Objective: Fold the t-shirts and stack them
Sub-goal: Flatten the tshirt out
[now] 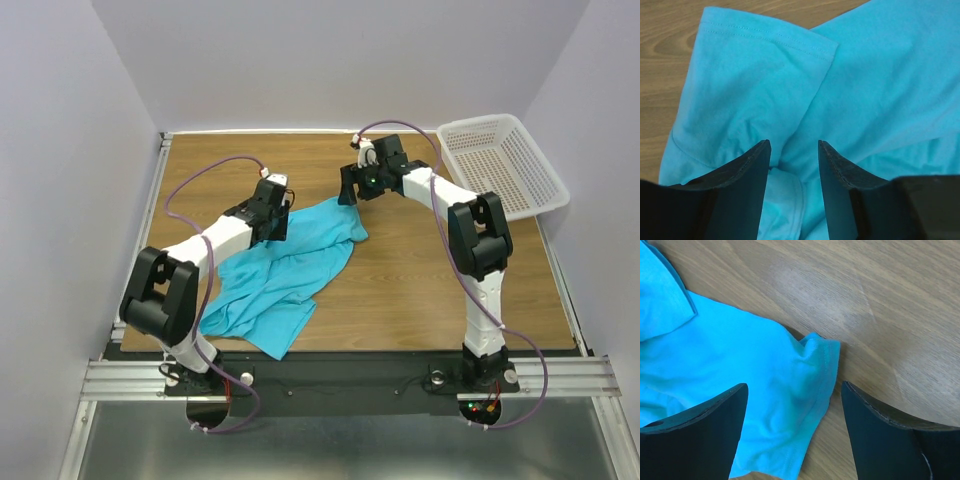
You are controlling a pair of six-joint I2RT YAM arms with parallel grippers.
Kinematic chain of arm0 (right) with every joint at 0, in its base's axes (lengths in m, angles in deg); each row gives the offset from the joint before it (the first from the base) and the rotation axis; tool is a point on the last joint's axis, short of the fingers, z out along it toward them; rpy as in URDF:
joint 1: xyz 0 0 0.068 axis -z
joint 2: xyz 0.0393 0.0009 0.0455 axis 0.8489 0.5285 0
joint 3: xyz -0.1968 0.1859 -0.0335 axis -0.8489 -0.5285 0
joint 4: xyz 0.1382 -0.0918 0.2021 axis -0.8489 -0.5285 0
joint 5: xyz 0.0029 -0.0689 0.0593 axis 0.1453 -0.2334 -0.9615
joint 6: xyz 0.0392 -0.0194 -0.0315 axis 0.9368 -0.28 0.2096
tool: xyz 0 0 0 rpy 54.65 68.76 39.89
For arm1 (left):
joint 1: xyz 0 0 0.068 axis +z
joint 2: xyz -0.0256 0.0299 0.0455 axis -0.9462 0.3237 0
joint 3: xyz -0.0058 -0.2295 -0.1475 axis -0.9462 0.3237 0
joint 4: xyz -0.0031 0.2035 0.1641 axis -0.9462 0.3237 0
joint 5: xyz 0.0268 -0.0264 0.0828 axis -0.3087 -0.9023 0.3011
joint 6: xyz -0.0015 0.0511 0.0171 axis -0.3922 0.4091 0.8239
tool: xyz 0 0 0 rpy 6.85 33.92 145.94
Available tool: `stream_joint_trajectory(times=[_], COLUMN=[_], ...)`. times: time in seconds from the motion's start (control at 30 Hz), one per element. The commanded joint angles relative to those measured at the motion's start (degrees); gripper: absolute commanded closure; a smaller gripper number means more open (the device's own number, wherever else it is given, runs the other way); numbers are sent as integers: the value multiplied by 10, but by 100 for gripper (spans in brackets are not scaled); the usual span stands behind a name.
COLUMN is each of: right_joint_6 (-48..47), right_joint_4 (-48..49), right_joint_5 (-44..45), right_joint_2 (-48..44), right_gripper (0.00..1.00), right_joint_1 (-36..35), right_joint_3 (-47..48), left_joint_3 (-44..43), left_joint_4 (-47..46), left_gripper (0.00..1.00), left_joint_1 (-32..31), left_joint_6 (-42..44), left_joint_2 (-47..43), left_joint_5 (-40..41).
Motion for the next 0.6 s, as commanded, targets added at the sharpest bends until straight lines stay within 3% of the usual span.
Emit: stream_joint_trajectory(times=[0.0, 0.4, 0.57], right_joint_6=[14, 16, 22], right_joint_4=[23, 26, 28], right_joint_5=[-17, -13, -9], right_joint_2=[-12, -15, -11], right_gripper=[20, 20, 21], right_joint_1=[3, 4, 3], right_joint_3=[3, -5, -8], left_joint_3=[-33, -46, -50], left_joint_4=[0, -6, -6], left_gripper=[47, 59, 100], left_joint_1=[1, 1, 1], left_joint_6=[26, 43, 49], left_joint_2=[25, 97, 90], left_joint_5=[23, 58, 61])
